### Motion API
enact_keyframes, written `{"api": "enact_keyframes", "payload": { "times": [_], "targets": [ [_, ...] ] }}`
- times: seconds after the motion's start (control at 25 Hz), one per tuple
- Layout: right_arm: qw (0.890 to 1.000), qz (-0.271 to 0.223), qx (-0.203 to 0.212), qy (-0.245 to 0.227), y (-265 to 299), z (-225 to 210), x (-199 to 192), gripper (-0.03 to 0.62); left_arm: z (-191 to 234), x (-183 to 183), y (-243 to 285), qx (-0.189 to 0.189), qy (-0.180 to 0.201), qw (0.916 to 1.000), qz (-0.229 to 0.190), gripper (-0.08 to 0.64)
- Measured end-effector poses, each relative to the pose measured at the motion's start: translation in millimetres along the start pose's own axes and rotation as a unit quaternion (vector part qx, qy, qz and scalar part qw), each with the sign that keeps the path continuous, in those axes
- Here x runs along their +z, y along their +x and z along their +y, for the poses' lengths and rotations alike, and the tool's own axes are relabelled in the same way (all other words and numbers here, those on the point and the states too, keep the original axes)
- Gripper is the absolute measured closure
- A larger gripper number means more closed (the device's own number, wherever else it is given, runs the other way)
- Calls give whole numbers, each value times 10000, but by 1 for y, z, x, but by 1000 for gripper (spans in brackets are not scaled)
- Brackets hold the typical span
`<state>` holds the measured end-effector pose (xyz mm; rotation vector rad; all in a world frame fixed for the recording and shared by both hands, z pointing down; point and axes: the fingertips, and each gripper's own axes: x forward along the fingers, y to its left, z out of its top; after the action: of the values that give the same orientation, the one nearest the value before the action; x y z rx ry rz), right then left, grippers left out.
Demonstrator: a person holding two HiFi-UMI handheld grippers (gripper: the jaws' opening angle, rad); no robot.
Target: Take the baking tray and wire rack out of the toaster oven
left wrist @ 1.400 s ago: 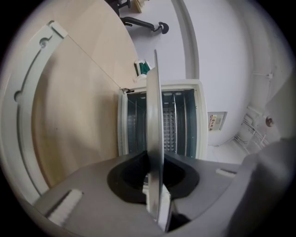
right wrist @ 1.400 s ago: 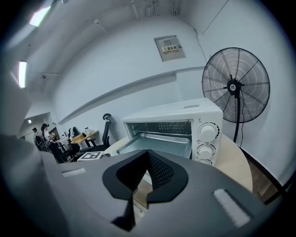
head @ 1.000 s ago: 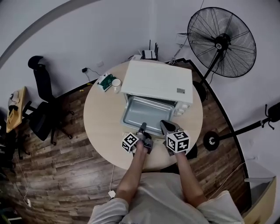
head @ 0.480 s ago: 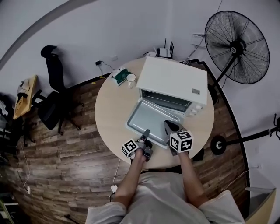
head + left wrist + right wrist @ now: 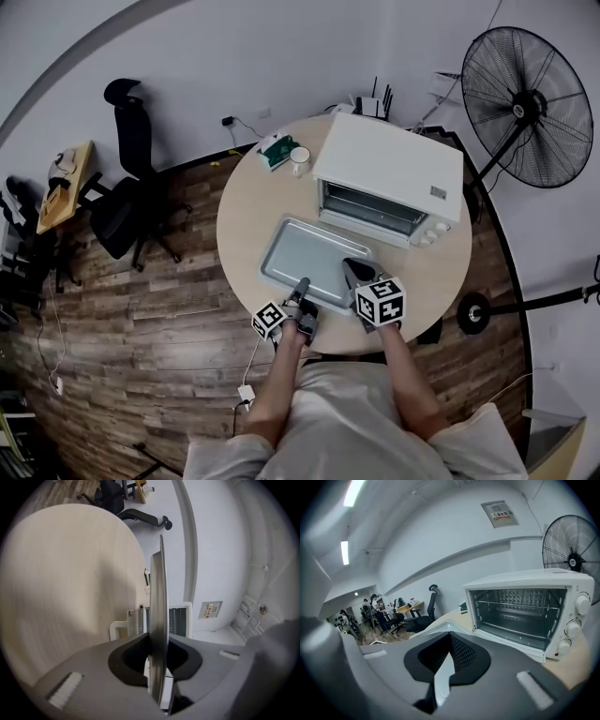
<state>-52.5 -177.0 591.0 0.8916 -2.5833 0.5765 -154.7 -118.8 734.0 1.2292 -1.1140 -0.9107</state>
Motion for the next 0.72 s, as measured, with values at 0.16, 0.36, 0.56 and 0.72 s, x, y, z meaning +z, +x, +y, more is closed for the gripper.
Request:
{"api": "enact_keyframes", "payload": {
  "times": [0.16,0.36,0.56,0.72],
  "targets": [
    [9998,63,157,-119,4,16,1,597,6,19,-22,38,-66,9996,-288,446],
    [9996,101,248,-73,10,28,-3,597,10,54,-53,16,-85,9971,-753,446],
    [9985,270,474,-64,20,52,-22,597,19,89,-102,19,-215,9912,-1308,446],
    [9973,354,637,-109,27,66,-30,597,28,117,-139,2,-367,9815,-1881,446]
  ]
}}
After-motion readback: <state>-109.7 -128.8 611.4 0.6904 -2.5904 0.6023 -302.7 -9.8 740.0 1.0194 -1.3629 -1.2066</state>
